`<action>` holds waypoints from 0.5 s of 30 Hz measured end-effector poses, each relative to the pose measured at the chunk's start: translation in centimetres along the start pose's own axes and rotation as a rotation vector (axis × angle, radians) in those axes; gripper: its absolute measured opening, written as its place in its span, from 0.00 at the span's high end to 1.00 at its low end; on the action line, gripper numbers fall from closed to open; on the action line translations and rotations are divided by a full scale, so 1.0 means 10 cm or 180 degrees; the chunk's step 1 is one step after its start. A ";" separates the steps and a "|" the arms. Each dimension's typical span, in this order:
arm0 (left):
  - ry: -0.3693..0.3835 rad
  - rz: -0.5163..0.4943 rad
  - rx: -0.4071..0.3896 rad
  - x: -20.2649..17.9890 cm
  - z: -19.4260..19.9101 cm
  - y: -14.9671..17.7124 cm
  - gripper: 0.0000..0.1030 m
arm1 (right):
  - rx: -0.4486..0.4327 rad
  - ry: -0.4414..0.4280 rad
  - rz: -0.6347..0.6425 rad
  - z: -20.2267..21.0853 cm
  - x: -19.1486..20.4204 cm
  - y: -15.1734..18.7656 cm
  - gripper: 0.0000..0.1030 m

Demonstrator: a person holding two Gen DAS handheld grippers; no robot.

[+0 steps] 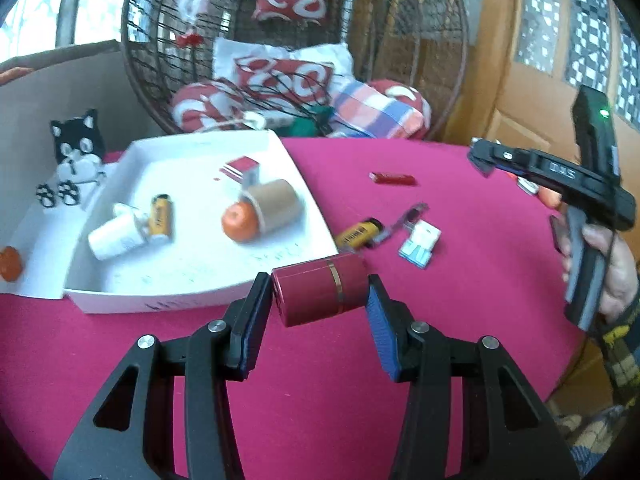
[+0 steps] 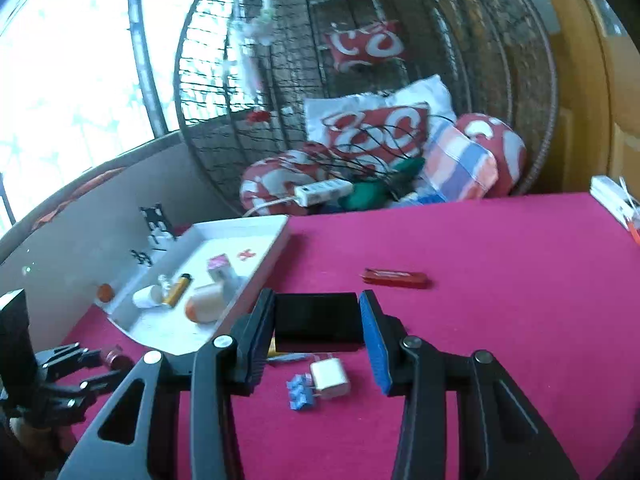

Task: Organize rigid objects
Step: 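Carry the red cylinder and black charger into the white tray and open both tools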

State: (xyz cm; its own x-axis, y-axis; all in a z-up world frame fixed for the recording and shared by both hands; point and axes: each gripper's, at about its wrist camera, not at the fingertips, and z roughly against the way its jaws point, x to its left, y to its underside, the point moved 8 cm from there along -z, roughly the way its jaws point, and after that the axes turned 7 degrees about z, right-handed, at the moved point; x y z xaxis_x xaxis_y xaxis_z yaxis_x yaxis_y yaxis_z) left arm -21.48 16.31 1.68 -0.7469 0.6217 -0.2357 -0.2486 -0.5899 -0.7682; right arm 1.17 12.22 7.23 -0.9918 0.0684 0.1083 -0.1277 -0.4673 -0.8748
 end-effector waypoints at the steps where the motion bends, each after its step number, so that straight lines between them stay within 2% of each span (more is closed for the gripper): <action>1: -0.0032 0.0019 -0.0026 0.04 0.02 -0.02 0.54 | -0.0009 -0.0021 0.0017 0.01 0.03 -0.02 0.59; 15: -0.0311 0.0240 -0.0277 0.49 0.22 -0.17 0.54 | -0.0085 -0.0213 0.0257 0.03 0.41 -0.20 0.59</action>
State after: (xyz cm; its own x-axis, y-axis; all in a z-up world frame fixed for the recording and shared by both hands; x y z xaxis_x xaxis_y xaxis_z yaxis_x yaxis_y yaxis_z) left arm -26.11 19.21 3.16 -0.8190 0.5217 -0.2389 -0.1383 -0.5836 -0.8002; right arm -2.68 13.19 9.51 -0.9973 -0.0279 0.0673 -0.0479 -0.4452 -0.8941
